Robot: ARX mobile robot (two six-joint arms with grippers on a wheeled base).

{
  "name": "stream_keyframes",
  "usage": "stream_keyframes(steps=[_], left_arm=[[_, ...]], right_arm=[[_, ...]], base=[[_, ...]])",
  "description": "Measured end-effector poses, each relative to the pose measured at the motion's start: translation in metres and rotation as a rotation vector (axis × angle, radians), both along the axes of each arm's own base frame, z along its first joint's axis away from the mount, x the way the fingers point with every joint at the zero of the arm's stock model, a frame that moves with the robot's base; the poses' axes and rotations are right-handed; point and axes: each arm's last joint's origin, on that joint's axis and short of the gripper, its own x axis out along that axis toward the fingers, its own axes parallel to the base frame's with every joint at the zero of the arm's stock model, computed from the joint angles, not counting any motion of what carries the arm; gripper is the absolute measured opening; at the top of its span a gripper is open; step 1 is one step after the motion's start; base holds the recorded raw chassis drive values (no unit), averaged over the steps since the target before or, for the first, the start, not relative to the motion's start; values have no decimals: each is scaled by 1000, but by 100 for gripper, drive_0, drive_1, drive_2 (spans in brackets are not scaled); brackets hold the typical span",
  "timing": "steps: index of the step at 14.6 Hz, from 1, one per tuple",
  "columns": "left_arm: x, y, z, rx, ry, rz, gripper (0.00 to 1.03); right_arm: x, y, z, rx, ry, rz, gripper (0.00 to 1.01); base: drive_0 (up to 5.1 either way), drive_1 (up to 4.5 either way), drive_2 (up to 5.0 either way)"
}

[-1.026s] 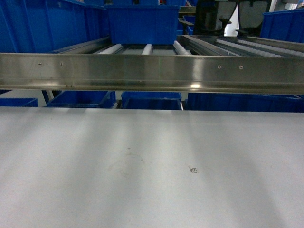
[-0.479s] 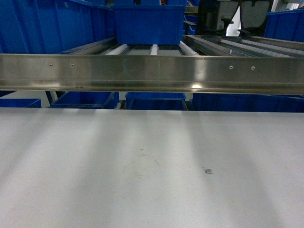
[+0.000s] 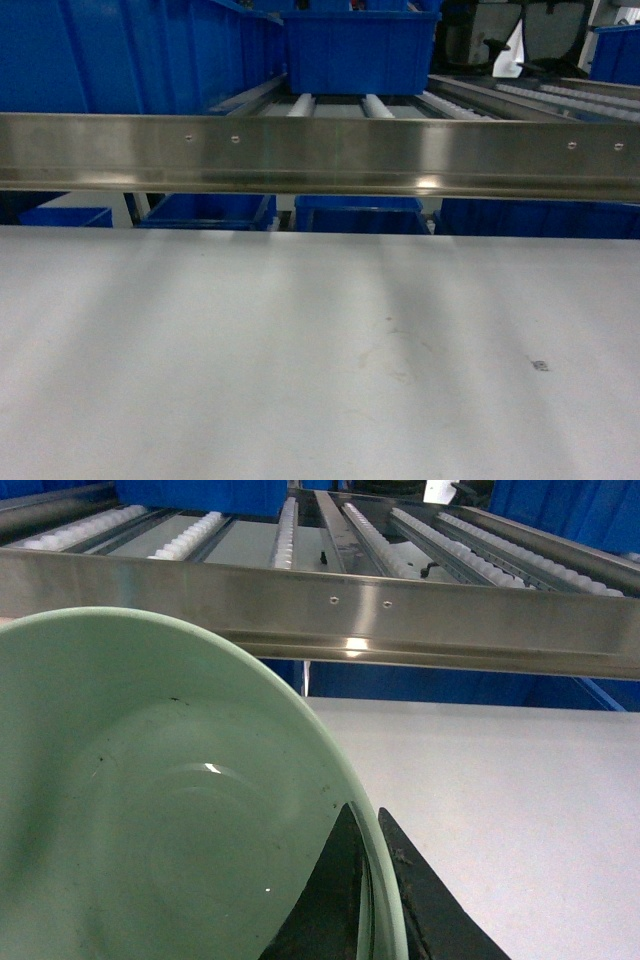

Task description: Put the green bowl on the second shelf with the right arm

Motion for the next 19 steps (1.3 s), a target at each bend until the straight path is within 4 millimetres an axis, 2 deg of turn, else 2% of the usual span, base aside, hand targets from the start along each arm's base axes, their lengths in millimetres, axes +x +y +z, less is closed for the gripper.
stream_keyframes(steps=[19], left_arm=[[0,0,0,0,-1,0,98]], right_arm=[[0,0,0,0,4,1,2]], base=[[-497,248,248]])
